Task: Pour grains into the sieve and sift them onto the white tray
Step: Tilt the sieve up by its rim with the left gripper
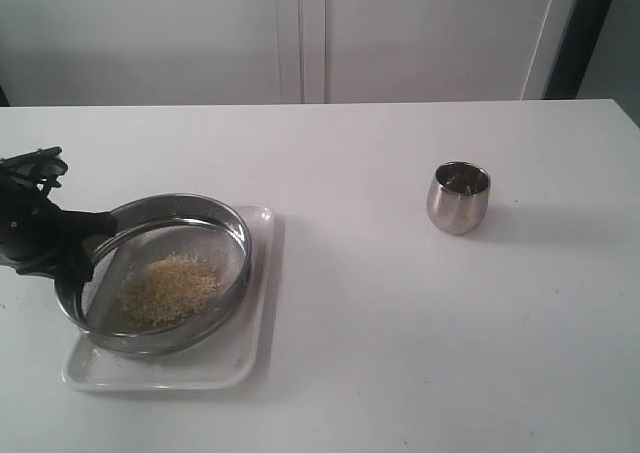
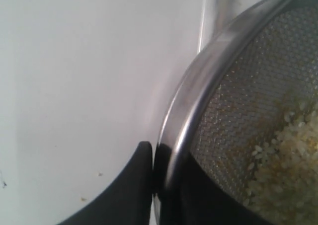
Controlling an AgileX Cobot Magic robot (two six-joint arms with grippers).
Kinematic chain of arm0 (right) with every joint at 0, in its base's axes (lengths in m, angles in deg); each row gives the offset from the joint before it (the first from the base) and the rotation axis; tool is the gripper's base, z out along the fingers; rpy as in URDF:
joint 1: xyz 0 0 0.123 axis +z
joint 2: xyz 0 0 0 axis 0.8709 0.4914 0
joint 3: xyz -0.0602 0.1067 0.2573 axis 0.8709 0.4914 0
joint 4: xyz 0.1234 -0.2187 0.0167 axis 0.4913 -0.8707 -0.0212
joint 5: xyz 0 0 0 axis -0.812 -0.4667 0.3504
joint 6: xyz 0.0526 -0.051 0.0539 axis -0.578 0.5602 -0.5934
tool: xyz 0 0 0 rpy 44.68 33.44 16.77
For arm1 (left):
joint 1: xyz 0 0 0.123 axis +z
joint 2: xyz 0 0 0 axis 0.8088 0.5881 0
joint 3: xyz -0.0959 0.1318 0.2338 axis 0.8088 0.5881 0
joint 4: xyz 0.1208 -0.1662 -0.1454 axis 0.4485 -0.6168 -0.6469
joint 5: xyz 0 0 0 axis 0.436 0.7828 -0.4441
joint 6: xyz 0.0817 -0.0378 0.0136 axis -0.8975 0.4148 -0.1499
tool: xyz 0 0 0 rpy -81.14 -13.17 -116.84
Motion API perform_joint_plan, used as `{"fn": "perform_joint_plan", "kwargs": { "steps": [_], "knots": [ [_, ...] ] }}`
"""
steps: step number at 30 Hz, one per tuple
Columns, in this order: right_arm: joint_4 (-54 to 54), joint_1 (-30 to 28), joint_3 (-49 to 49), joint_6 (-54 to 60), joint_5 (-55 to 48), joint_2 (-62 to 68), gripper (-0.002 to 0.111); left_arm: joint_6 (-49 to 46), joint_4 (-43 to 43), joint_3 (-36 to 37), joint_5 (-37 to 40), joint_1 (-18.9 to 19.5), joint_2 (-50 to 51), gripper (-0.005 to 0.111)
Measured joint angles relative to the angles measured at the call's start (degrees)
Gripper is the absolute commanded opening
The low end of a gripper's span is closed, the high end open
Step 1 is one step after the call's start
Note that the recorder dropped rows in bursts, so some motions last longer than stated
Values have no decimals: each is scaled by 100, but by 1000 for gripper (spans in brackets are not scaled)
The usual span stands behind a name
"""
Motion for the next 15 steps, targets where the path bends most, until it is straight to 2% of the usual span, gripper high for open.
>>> {"fn": "perform_joint_plan", "kwargs": {
  "steps": [15],
  "knots": [
    [0, 0, 0, 0, 0, 0, 0, -16, -142, 13, 342, 0, -511, 0]
  ]
}}
